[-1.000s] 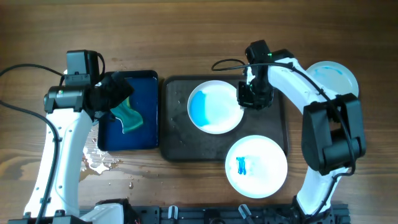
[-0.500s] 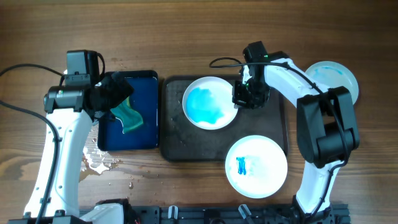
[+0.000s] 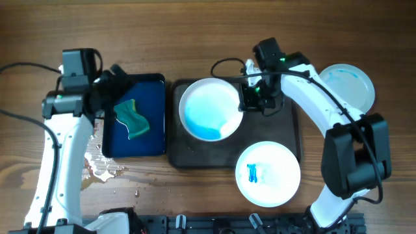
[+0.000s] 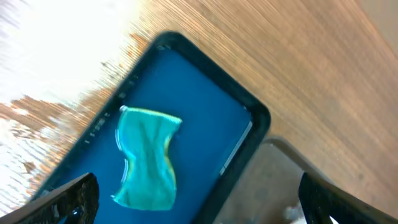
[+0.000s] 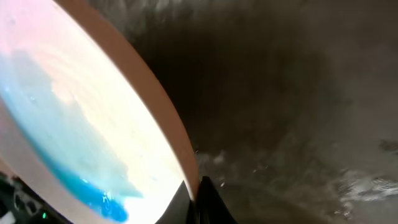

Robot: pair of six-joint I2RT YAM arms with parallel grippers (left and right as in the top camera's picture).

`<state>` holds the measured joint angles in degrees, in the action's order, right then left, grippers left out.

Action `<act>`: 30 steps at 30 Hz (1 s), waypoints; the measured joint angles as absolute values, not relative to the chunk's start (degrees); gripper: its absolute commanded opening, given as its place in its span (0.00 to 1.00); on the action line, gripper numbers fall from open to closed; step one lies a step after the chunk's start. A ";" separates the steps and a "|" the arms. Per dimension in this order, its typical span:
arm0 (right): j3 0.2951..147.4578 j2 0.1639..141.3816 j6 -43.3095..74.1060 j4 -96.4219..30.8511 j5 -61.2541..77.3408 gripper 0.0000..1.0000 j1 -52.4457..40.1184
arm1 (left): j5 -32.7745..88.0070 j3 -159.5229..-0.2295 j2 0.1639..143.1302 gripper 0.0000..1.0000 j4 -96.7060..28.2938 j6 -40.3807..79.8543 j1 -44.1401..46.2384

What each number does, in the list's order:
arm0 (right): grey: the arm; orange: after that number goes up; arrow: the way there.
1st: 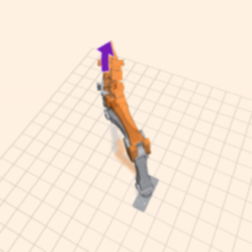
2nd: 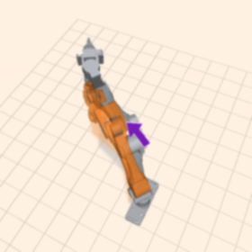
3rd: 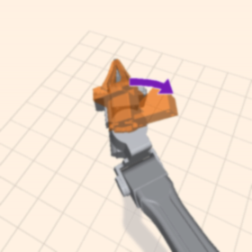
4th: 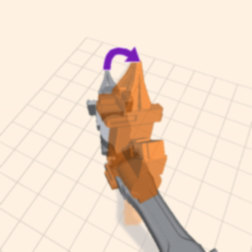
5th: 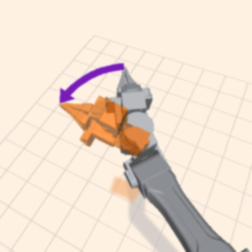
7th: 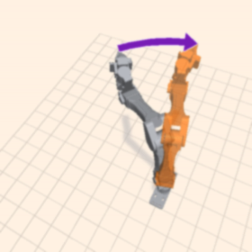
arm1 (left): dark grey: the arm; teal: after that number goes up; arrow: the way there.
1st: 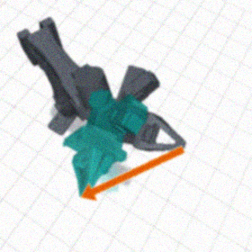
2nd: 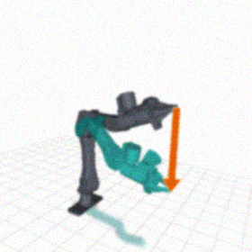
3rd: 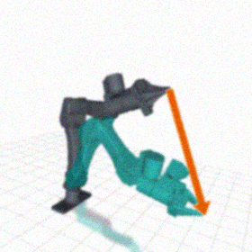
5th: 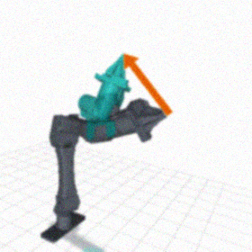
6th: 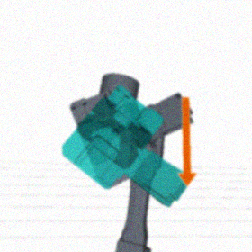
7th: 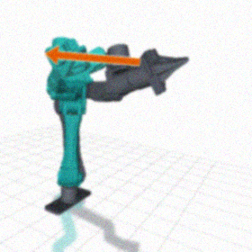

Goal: Clean dirty plates on tray and stack at the side
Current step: 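Lift the plate with the right gripper and rinse it over the blue tray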

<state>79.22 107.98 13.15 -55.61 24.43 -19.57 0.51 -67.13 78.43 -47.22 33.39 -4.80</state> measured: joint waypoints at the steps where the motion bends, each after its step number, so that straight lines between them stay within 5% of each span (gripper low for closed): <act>1: 79.26 107.98 13.13 -56.40 24.45 0.04 -20.45 | 0.58 -67.13 78.43 1.00 -47.11 33.39 -6.26; 11: 109.10 116.62 13.32 -62.92 19.64 0.05 -30.11 | 5.93 -67.13 79.85 1.00 -49.87 33.54 -26.22; 16: 118.04 127.20 13.30 -61.91 12.71 0.05 -37.08 | 6.13 -67.13 84.38 1.00 -51.33 33.54 -28.53; 30: 121.86 127.72 5.80 -59.07 -23.99 0.05 -50.33 | 6.13 -67.13 87.07 1.00 -51.46 33.54 -28.84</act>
